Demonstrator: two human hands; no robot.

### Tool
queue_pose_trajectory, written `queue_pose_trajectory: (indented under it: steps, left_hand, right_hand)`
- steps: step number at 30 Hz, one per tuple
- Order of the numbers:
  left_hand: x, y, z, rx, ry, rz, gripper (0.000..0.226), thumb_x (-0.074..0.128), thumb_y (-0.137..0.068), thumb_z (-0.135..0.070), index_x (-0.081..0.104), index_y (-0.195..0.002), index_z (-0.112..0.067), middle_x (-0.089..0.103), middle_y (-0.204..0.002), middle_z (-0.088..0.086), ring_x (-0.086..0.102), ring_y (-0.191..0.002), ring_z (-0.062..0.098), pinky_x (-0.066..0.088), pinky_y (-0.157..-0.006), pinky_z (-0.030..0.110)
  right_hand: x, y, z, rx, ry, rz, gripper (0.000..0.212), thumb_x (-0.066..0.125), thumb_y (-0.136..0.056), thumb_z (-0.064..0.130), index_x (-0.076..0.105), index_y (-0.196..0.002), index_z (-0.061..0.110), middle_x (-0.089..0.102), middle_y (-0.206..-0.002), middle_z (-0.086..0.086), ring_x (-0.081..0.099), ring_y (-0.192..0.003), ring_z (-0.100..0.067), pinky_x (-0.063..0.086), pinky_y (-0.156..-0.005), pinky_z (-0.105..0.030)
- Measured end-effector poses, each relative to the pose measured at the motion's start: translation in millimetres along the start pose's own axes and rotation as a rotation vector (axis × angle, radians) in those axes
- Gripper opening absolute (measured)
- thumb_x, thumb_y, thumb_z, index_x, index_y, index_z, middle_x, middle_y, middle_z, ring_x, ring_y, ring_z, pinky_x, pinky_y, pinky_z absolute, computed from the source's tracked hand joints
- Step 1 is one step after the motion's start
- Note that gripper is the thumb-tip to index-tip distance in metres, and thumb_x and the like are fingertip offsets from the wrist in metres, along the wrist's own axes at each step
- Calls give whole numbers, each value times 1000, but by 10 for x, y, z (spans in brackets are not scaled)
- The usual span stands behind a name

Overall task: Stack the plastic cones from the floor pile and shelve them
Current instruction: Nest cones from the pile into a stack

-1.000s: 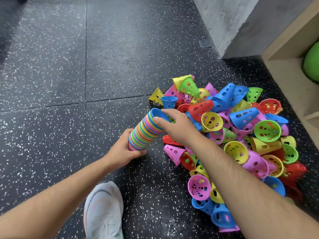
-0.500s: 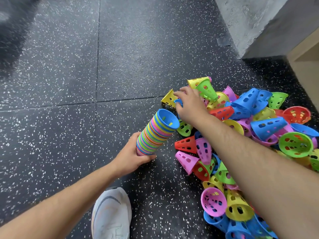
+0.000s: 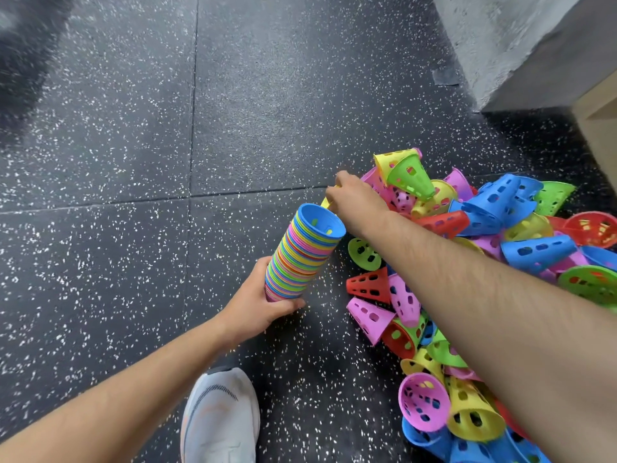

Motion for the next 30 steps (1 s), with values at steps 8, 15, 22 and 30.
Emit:
queue_pose_trajectory:
  steps: [8, 15, 22, 30]
  left_hand:
    - [18, 7, -64, 0, -23, -1, 65, 89, -79, -9, 47, -129, -16, 62, -110, -4, 60, -88, -11, 45, -79, 7]
    - [54, 35, -111, 35, -64, 28, 70, 90, -77, -10, 45, -130, -22, 63, -112, -5, 61, -91, -8, 47, -83, 10]
    - [69, 28, -126, 59, -115, 25, 72, 92, -77, -15, 45, -130, -26, 62, -118, -1, 62, -99, 2, 48, -88, 18]
    - [54, 12, -108, 36, -96, 28, 73, 93, -76, -19, 46, -132, -22, 62, -119, -3, 62, -99, -2, 47, -87, 15]
  right_hand:
    - [-420, 477, -296, 95, -526, -433, 19, 54, -101, 23, 65, -107, 8, 59, -104, -11, 54, -97, -26, 42, -83, -37]
    - [-709, 1119, -210, -39, -577, -618, 14, 57, -98, 11, 66, -107, 4, 62, -103, -11, 54, -96, -17, 39, -86, -20]
    - [-454, 1415, 23, -114, -539, -474, 18, 54, -97, 13, 67, -109, 7, 66, -106, -7, 59, -103, -29, 46, -94, -39]
    - [-375, 1369, 133, -77, -641, -241, 38, 36, -103, 35, 64, -118, 14, 66, -113, -3, 54, -111, -22, 39, -100, -35]
Point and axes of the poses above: each hand's wrist, its own y-axis away from the middle knuckle, its own x-axis out of the palm, z = x × y, the point moved 4 cm from there along -y, towards the middle knuckle
